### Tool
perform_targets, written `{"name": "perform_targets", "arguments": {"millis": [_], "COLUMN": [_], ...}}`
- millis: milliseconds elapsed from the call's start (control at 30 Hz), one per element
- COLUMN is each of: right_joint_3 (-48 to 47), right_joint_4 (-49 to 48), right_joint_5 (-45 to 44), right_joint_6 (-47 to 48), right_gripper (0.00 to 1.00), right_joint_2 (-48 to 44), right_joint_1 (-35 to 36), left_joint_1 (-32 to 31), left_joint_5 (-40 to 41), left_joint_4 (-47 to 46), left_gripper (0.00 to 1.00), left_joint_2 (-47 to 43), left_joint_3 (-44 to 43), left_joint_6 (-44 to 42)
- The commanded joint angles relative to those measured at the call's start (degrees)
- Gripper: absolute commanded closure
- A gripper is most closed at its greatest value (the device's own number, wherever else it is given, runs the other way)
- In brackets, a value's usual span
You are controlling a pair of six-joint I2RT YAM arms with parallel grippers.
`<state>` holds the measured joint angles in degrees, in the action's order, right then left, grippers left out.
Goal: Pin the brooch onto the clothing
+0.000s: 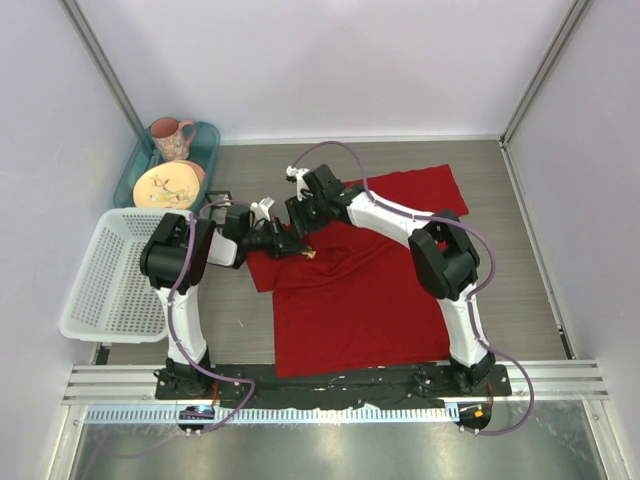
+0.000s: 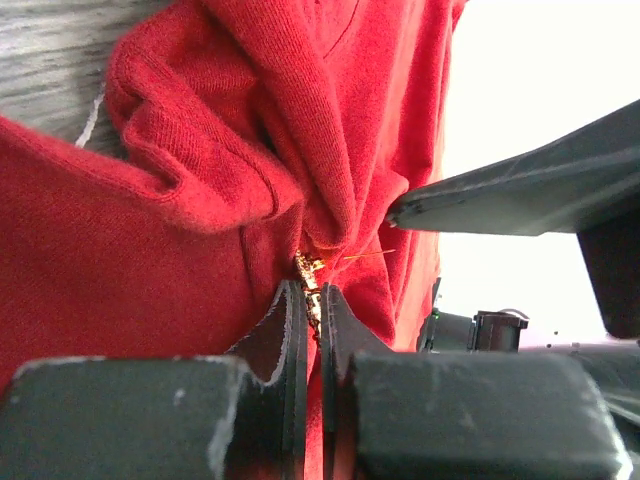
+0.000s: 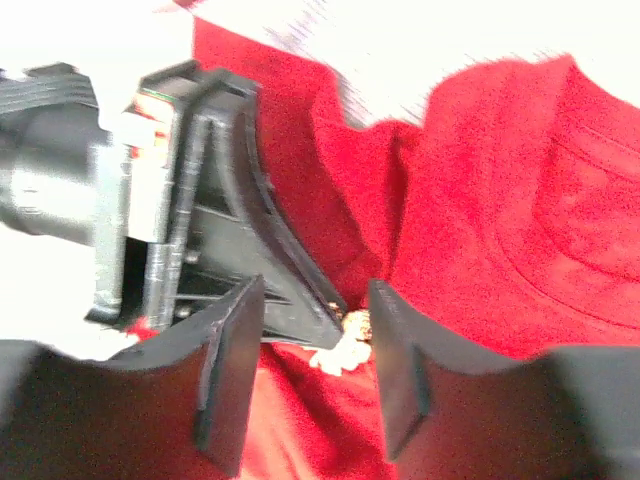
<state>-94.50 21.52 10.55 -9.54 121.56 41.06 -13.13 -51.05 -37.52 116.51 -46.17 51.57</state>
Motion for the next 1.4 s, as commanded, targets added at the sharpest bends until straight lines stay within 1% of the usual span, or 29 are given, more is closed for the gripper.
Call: {"name": "perform_targets", "arguments": {"millis": [0, 67, 100, 167, 200, 267, 300, 333, 367, 433, 500, 533, 633, 733, 767, 867, 1033, 1367], "right_joint_3": [-5.6, -7.4, -7.7, -7.2, -6.4, -3.7, -2.9, -1.2, -0.5, 1.4, 2.3, 3.3, 4.1, 4.0, 3.8, 3.6, 3.6, 4.8], "right_joint_4": [1.2, 2.7, 3.3, 4.1, 4.3, 4.4, 4.6, 5.1, 5.2, 5.1, 4.6, 2.8, 1.2, 0.4, 0.4, 0.0, -0.9, -5.0], "right_joint_5": [11.1, 16.2, 17.9, 20.6, 23.8, 26.5, 28.3, 28.9, 28.8, 29.4, 30.5, 31.5, 31.6, 31.9, 32.3, 32.8, 34.4, 36.7], "right_joint_6": [-0.1, -0.3, -0.3, -0.2, 0.0, -0.6, -0.7, -0.8, -0.9, -0.4, -1.3, -2.1, -3.0, -3.6, -3.6, -4.1, -4.3, -7.8], "right_gripper": [0.43, 0.38, 0.37, 0.36, 0.38, 0.43, 0.50, 0.54, 0.60, 0.63, 0.65, 0.65, 0.65, 0.59, 0.55, 0.52, 0.53, 0.62], "right_joint_2": [-2.6, -3.6, -4.0, -4.6, -4.7, -3.9, -3.3, -2.7, -2.2, -1.0, -0.1, 0.2, 1.4, 2.8, 3.2, 4.3, 5.4, 6.1], "right_joint_1": [-2.7, -4.1, -6.1, -8.2, -10.4, -13.1, -14.2, -16.3, -16.8, -17.7, -17.5, -17.4, -16.7, -16.4, -16.4, -16.1, -16.0, -15.7], "left_joint_1": [-0.2, -0.3, -0.2, -0.1, -0.2, -0.1, -0.1, -0.1, 0.0, -0.1, 0.0, 0.0, -0.1, -0.1, 0.0, -0.1, 0.0, -0.1], "left_joint_5": [-1.2, -1.6, -1.7, -1.8, -2.0, -2.0, -2.0, -2.1, -2.2, -2.5, -2.6, -2.7, -2.8, -3.2, -3.2, -3.3, -3.4, -4.2], "left_joint_4": [-2.5, -3.9, -4.6, -5.6, -6.0, -6.8, -7.0, -7.7, -7.9, -8.6, -9.8, -10.0, -11.2, -12.8, -13.5, -15.5, -18.0, -22.9], "left_gripper": [0.99, 0.99, 1.00, 1.00, 1.00, 1.00, 1.00, 1.00, 1.00, 1.00, 1.00, 1.00, 1.00, 1.00, 1.00, 1.00, 1.00, 1.00], "left_joint_2": [-0.8, -0.4, -0.1, 0.5, 0.7, 1.6, 1.8, 2.1, 2.3, 2.7, 3.1, 3.1, 3.5, 3.6, 3.7, 4.2, 4.6, 5.6], "left_joint_3": [-1.1, -1.2, -1.2, -1.6, -1.6, -2.0, -2.2, -2.2, -2.5, -2.7, -2.7, -2.7, -2.6, -2.5, -2.4, -2.3, -2.3, -2.1], "left_joint_6": [-0.8, -0.2, 0.6, 1.1, 1.2, 2.0, 2.3, 2.8, 3.0, 3.3, 4.1, 4.3, 4.9, 5.8, 6.2, 7.1, 8.4, 11.3]}}
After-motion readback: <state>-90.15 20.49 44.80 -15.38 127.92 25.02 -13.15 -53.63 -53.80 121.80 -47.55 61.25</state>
